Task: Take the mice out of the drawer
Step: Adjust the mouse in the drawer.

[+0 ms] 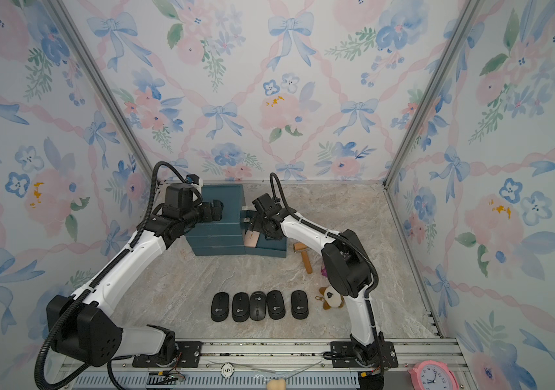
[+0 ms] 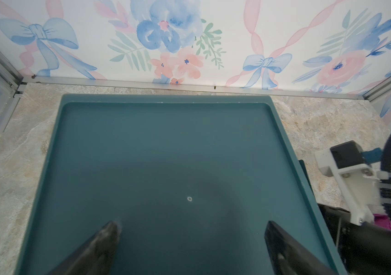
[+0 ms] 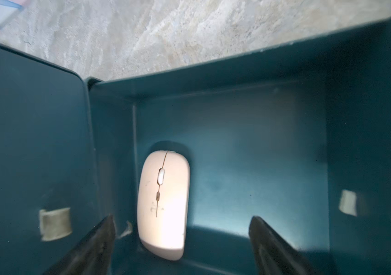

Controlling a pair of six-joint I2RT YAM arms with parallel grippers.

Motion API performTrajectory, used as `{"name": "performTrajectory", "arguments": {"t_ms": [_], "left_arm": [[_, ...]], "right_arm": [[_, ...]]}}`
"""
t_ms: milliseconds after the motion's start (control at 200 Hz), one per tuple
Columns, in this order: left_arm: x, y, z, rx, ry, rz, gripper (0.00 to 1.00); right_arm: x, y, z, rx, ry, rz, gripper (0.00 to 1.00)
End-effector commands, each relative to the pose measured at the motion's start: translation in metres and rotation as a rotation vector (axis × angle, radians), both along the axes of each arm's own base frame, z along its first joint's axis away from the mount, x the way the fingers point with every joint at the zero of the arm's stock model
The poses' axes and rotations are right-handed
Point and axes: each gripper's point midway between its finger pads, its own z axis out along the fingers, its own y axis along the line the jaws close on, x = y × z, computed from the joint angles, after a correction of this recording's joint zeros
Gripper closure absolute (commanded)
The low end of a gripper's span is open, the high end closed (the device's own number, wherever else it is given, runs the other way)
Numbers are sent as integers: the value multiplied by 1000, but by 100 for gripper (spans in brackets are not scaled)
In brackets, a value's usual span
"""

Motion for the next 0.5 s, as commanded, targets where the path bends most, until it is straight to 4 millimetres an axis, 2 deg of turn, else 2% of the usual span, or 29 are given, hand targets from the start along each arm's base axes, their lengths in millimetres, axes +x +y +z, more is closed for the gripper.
{"name": "performTrajectory", "arguments": {"t_ms": [0,180,495], "left_arm": [[5,0,-4,12,22,-15,2],[9,-3,-8,8,34,-16,2],[12,2,-11,17,38,6,2]], "right_arm": [[0,5,-16,-10,49,35,11],[4,19,-27,-46,61,79,11],[7,21,-54,-140,98,84,13]]}}
